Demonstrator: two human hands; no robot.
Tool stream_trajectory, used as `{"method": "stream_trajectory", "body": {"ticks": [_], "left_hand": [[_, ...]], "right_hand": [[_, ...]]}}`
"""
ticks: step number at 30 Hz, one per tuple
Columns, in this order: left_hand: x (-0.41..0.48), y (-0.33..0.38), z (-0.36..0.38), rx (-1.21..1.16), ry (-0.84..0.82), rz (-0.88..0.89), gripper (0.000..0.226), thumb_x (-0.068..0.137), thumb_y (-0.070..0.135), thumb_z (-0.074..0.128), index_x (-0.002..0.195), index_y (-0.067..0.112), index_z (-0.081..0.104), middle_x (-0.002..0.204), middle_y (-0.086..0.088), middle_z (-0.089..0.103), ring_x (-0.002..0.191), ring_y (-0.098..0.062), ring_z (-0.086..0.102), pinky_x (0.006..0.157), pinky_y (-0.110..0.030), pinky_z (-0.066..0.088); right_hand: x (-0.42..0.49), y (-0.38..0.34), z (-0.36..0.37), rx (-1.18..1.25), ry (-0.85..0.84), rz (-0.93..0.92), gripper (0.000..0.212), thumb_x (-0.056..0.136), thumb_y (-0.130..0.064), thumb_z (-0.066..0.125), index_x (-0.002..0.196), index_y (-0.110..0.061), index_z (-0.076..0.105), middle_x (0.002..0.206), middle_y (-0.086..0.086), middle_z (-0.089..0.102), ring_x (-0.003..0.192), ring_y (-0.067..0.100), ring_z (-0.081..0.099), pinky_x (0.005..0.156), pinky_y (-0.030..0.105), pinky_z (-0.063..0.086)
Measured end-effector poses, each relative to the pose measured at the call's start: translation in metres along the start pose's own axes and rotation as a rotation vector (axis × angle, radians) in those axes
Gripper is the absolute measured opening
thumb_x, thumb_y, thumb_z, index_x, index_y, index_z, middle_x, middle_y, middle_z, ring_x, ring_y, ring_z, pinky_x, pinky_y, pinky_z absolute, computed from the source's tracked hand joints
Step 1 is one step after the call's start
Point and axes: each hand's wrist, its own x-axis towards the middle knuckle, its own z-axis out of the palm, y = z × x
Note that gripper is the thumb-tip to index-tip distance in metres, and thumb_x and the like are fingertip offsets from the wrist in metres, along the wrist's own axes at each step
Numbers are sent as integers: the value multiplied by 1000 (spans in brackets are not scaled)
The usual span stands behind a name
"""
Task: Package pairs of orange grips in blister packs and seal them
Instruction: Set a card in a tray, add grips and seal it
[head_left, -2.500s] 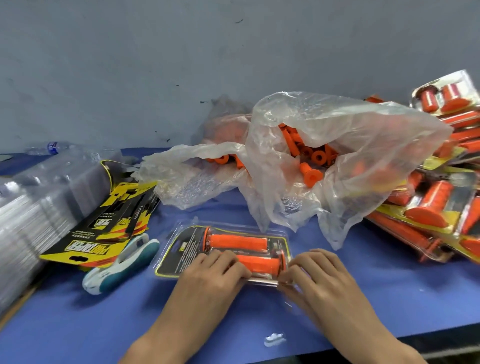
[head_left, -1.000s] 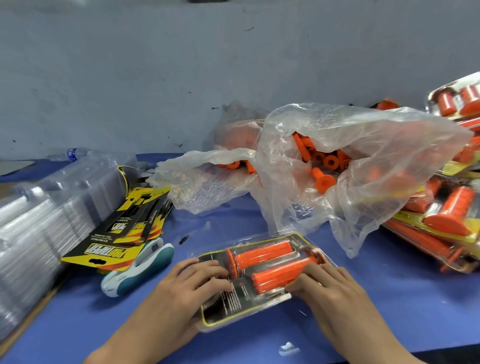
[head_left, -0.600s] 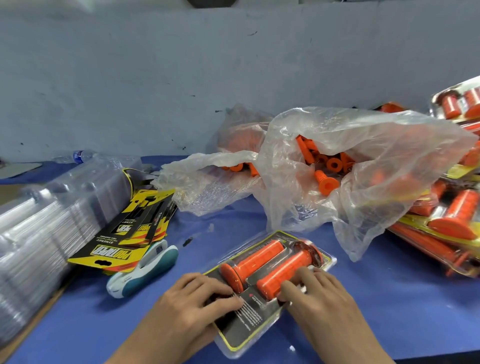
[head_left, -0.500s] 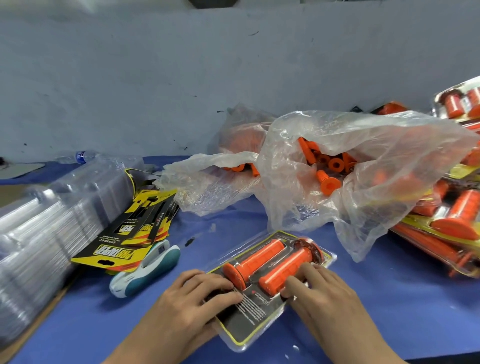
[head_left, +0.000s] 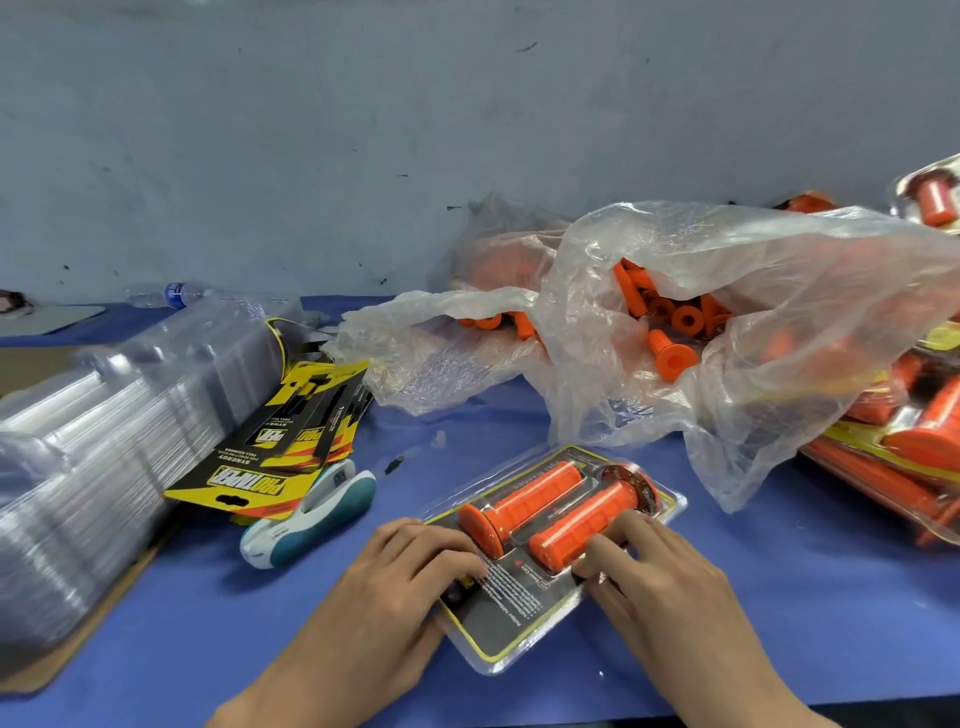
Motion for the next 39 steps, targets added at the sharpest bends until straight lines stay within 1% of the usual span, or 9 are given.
{"method": "stream_trajectory", "body": {"ticks": [4, 14, 17, 22, 24, 27, 31, 35, 39], "left_hand": [[0, -3, -5, 34, -20, -25, 40, 84, 26, 57, 122, 35, 50, 125, 16, 52, 113, -7, 51, 104, -24, 35], [-9, -25, -11, -25, -11, -207, 77, 70, -5, 50, 136, 35, 46, 138, 16, 45, 129, -8, 43, 106, -25, 33], [-9, -27, -12, -34, 16, -182, 68, 71, -9, 67, 126, 30, 58, 135, 16, 51, 125, -7, 49, 104, -23, 37], [-7, -18, -18, 59, 114, 14, 9, 85, 26, 67, 94, 26, 70, 122, 9, 63, 117, -11, 58, 93, -30, 47], [-6, -9, -13, 93, 155, 118, 6, 82, 27, 72, 88, 26, 72, 107, 6, 67, 110, -12, 62, 93, -33, 49], [2, 6, -4, 153, 254, 202, 15, 92, 28, 63, 83, 27, 75, 80, 3, 63, 80, -13, 65, 92, -32, 51], [15, 21, -2, 190, 278, 203, 12, 91, 27, 65, 84, 30, 74, 70, 4, 56, 62, -16, 54, 70, -28, 53], [37, 34, 3, 213, 251, 190, 20, 95, 34, 63, 80, 25, 73, 76, 4, 60, 64, -18, 54, 59, -28, 46], [54, 43, 16, 145, 228, 193, 25, 99, 34, 58, 83, 18, 70, 81, 4, 62, 71, -18, 59, 65, -31, 50]], "right_hand": [[1, 1, -1, 36, -14, 10, 36, 54, -10, 92, 69, -24, 62, 74, -8, 55, 61, 18, 55, 52, 18, 27], [0, 8, 5, 170, -89, 0, 39, 64, -10, 86, 79, -28, 55, 88, -12, 54, 72, 7, 50, 42, 22, 39], [3, 20, 10, 273, -127, -7, 36, 77, -12, 77, 86, -33, 49, 100, -18, 50, 81, -6, 42, 53, 21, 47], [13, 35, 23, 215, -200, -93, 43, 72, 3, 76, 87, -29, 52, 105, -18, 57, 107, 5, 58, 108, 27, 35], [21, 36, 23, 189, -242, -89, 47, 62, 11, 74, 86, -26, 60, 118, -13, 63, 118, 13, 59, 103, 31, 43], [33, 46, 13, 182, -358, -16, 68, 74, 15, 55, 106, -45, 65, 147, -26, 35, 124, -1, 47, 89, 24, 48], [25, 43, -18, 426, -287, 49, 40, 100, -21, 43, 115, -56, 56, 120, -31, 55, 99, 0, 60, 84, 26, 48], [6, 7, -30, 303, -276, -135, 29, 87, -63, 51, 108, -45, 61, 101, -29, 60, 90, -7, 57, 83, 18, 40], [-5, 8, -22, 177, -256, -209, 22, 85, -49, 53, 84, -31, 65, 83, -18, 62, 73, 3, 64, 74, 22, 49]]}}
